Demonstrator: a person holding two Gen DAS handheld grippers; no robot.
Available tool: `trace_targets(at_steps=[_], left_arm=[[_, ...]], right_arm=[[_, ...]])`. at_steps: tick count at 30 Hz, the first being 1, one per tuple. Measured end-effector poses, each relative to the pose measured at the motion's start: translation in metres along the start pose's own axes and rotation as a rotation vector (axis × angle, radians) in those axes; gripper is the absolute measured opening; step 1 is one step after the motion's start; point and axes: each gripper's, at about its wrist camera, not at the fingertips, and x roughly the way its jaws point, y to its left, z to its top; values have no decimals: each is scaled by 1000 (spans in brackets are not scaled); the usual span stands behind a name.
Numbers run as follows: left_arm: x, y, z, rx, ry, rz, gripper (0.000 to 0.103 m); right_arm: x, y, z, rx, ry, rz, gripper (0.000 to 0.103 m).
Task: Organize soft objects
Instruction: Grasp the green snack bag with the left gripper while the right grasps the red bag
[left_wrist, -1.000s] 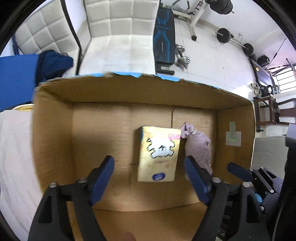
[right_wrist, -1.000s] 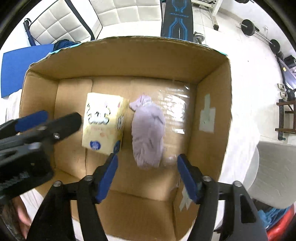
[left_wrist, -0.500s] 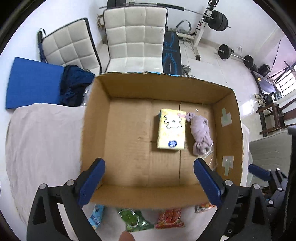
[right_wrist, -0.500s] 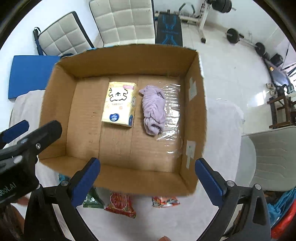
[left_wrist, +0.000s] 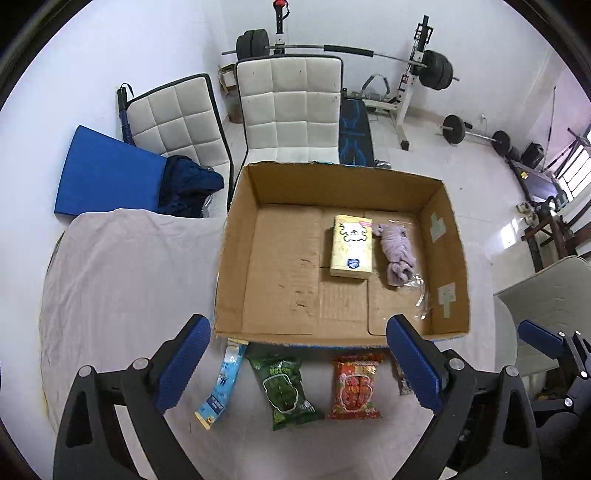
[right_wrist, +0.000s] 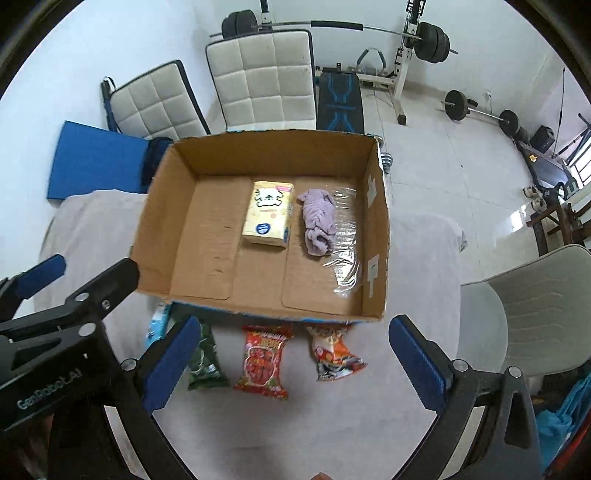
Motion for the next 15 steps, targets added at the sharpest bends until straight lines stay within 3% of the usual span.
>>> trace_targets(at_steps=[5,8,12,15], left_arm=[[-14,9,-14,-32,-2,-32,98],[-14,17,-31,-50,15,-26,98],[6,32,-56,-83,77,-7,98],[40,41,-77,-115,168,2,98]], right_arm=[[-10,-11,-18,12,5,20,103],[4,-24,-32,23,65,33,103],[52,-25,-55,37,182,57,103],[94,-13,-70,46,265,92,103]])
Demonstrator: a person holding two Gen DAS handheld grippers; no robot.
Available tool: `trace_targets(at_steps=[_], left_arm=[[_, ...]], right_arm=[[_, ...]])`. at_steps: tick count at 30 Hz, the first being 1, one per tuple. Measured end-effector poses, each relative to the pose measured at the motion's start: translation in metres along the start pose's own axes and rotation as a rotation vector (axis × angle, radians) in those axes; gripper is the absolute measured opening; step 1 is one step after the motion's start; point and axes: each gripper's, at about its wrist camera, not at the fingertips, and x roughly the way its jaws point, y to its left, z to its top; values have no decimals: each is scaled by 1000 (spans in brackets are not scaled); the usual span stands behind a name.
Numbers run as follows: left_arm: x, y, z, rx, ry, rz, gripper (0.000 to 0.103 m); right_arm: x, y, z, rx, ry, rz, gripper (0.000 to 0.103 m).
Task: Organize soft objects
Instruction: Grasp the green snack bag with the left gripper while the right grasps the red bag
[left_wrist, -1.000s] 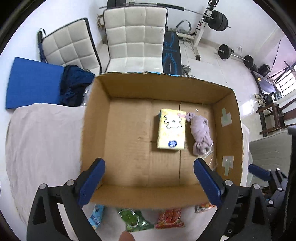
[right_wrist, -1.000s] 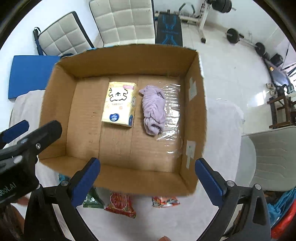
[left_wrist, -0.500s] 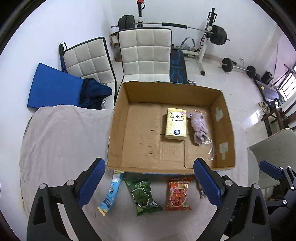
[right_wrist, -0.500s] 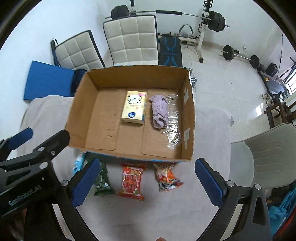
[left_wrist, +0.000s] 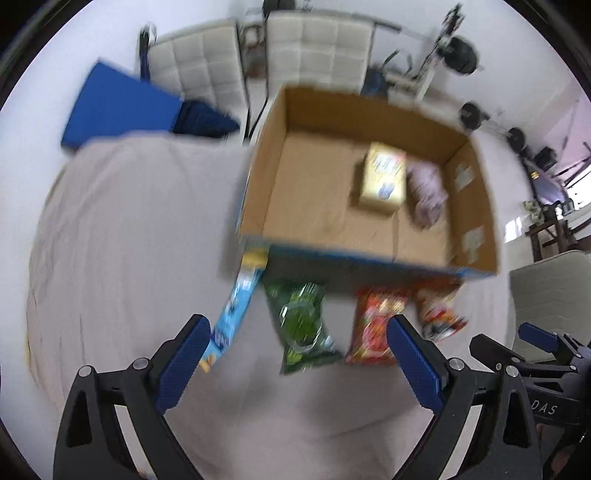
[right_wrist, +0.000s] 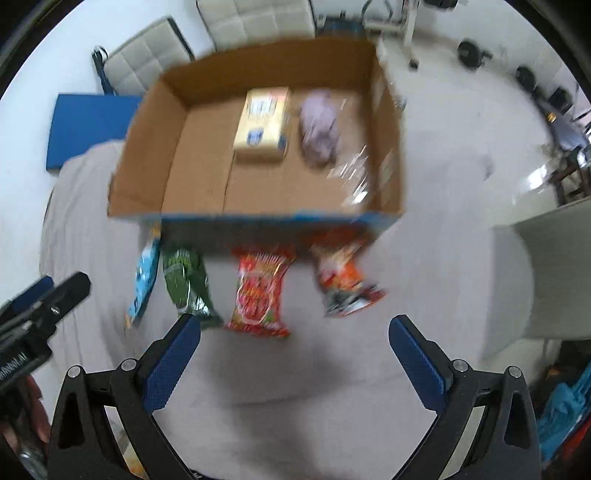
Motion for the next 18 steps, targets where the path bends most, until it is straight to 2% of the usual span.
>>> trace_targets(at_steps=[5,7,10,15,16,18], left_arm=[[66,9,-10,-36,142,0,97],[91,13,-11,-49,197,-16,97],[134,16,-11,-72,281,-53,97],[178,2,-10,-42,354,-70,97],[183,-1,-10,-31,355,-65,94],[189,-2,-11,-26,359,-62,60]], right_arm=[[63,6,0,48,92,14,101],[85,2,0,88,117,17,96],[100,-4,-3,119,145,13,92],[106,-9,-7,135,141,1,90],[106,-10,-5,139,140,3,85],[106,-9,-2,147,141,23,78]])
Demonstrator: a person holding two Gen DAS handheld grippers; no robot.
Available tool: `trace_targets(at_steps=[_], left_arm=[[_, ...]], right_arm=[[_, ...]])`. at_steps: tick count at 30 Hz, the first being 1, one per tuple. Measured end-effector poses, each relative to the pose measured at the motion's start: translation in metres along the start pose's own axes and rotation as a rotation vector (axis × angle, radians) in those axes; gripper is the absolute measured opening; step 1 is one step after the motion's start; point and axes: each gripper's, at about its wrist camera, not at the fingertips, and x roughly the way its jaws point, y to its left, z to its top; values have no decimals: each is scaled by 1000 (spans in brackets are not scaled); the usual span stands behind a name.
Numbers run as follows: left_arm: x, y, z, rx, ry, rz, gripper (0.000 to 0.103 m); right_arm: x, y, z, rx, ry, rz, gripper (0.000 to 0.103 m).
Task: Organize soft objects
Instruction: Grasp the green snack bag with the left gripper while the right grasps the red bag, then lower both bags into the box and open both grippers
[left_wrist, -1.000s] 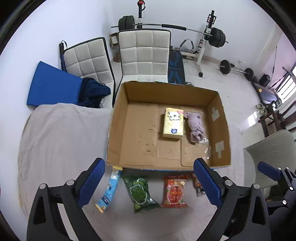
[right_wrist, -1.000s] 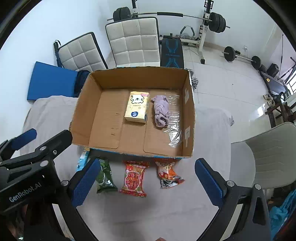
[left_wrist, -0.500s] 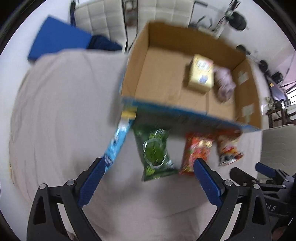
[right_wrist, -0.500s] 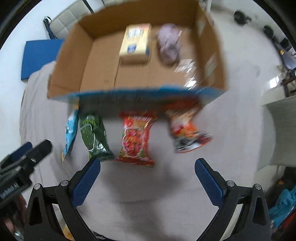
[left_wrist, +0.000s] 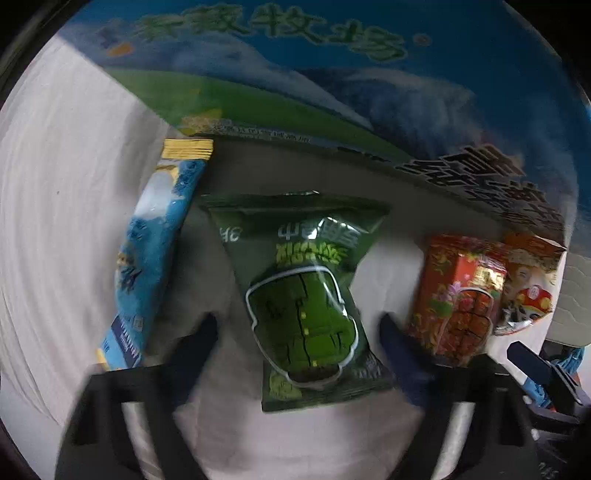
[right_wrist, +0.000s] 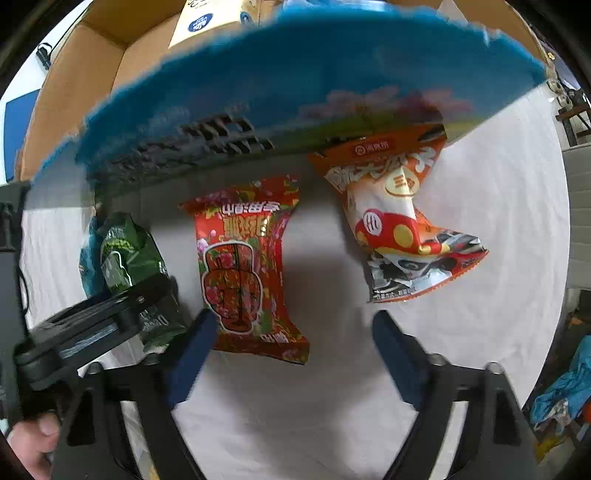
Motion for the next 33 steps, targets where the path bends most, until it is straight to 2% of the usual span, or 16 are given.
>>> trace_targets(at_steps=[3,6,9,11,13,18,24,33], left_arm=[[1,4,-5,10,7,3,50],[1,16,-15,5,3,47,50],[5,24,-22,-8,2,32,50],[6,25,-23,-8,-3,24,50],[7,22,-22,5,-11,38,50],[7,8,-27,27,-38,56,43],[-4,-2,-58,43,-67,65,40],[-49,-27,-100,94,-162,25,40]], right_arm=[[1,8,8,-5,-7,20,78],[8,24,13,-14,-5,24,78],[25,35,17,-15,16,10,78],[29,38,16,-12,-15,-44,77],[33,40,14,-24,-14,-90,51],[38,44,-1,-52,17,-115,49],[29,32,-21,-60,23,-94,47],[-28,23,-50,-118,-48,-25,47]])
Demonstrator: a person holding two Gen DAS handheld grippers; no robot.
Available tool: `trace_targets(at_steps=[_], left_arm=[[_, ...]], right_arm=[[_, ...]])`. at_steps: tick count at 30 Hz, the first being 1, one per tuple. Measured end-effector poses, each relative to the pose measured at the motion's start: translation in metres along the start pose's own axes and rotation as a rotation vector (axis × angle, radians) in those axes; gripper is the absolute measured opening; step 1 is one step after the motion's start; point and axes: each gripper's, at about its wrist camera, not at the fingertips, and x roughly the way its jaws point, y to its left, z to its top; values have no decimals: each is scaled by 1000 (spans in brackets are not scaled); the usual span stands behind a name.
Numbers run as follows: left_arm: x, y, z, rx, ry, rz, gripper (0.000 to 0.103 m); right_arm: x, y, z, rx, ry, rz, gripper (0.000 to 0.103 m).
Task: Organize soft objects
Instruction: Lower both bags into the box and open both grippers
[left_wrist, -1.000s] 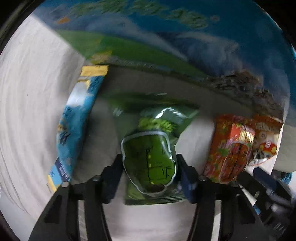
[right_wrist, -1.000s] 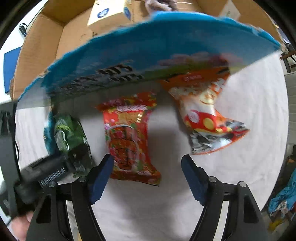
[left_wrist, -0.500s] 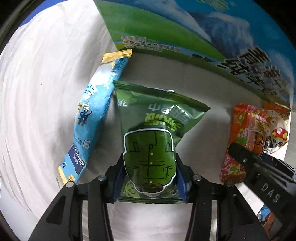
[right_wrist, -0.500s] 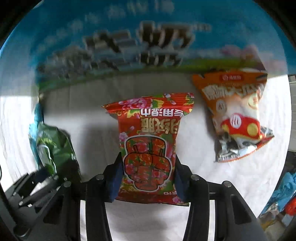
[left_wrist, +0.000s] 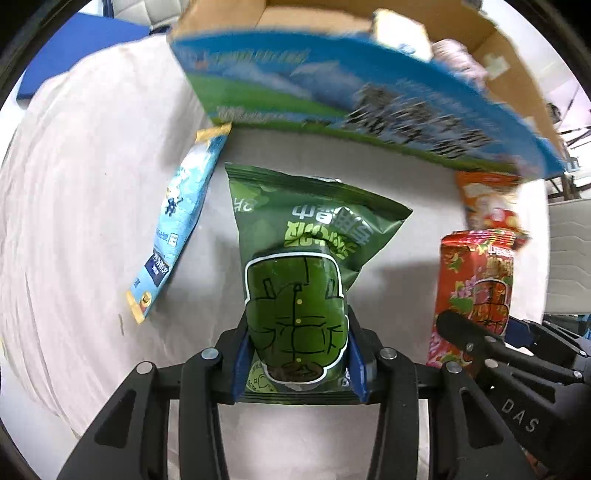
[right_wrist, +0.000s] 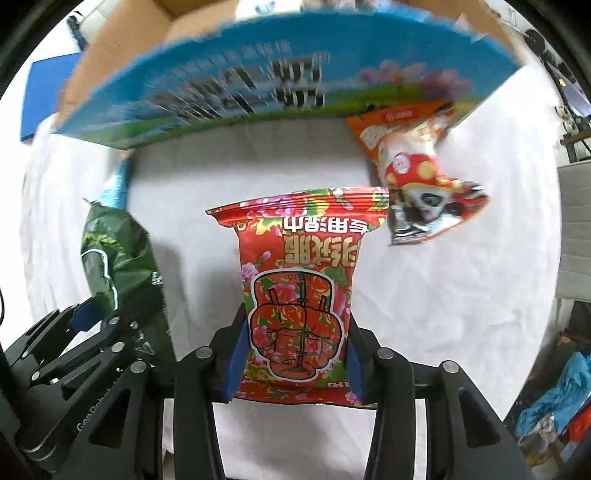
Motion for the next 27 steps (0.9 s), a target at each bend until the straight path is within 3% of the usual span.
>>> trace_targets(at_steps=[7,13,21,27], left_arm=[[-69,-13,-19,38,-110,-52,40],[-125,-16,-7,67,-206,-98,40],[-166,-21,71,87,-294,-121,40],[-165,-23,127,97,-293,-113,40]], right_arm=[[-62,-9,-3,-23,-94,72,46],[-116,-6,4,-23,-176,124,46],[-176,-8,53,-27,-268,126,46],[-160,-23,109,5,-246,57,46]])
